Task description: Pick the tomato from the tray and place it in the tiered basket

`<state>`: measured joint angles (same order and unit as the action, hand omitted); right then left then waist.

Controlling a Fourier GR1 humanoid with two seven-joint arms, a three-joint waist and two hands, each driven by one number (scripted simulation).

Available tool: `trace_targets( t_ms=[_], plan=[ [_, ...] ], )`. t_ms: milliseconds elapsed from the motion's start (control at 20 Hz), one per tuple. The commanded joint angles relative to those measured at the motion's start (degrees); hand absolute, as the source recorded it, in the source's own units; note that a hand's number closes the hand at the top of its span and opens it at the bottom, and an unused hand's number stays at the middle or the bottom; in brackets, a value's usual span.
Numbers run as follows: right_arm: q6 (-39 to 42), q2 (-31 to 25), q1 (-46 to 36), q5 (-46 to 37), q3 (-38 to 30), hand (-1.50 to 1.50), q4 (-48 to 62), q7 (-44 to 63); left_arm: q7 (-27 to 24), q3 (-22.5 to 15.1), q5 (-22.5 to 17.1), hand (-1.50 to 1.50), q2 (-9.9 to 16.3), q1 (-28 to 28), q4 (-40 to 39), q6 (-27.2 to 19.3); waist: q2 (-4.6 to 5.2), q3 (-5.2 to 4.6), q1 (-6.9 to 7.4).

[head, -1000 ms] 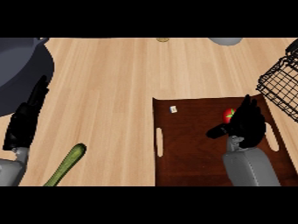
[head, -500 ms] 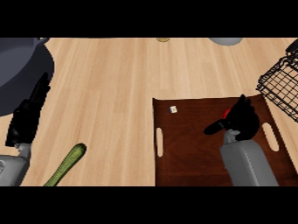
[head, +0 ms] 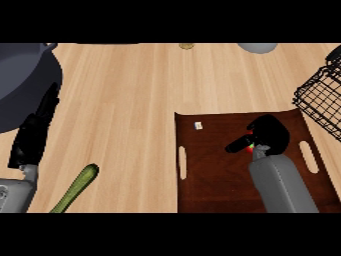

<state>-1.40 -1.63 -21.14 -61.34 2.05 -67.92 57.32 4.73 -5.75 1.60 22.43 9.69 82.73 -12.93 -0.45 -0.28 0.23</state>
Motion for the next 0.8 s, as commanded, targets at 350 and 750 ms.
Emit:
trace_targets(
  t_ms=[350, 750],
  plan=[
    [-5.7, 1.61, 1.68, -0.23, 2.36, 1.5, -9.8, 3.48, -2.42, 3.49, 0.77, 0.0, -0.91, -5.55, 3.75, 3.57, 0.32, 0.28, -0.08],
    [-13.54, 0.26, -28.95, 1.06, -11.07, 1.5, 16.47, 7.5, -2.37, 1.56, 2.77, 0.0, -2.55, 1.41, -0.01, 3.12, 1.87, 0.34, 3.91]
  ],
)
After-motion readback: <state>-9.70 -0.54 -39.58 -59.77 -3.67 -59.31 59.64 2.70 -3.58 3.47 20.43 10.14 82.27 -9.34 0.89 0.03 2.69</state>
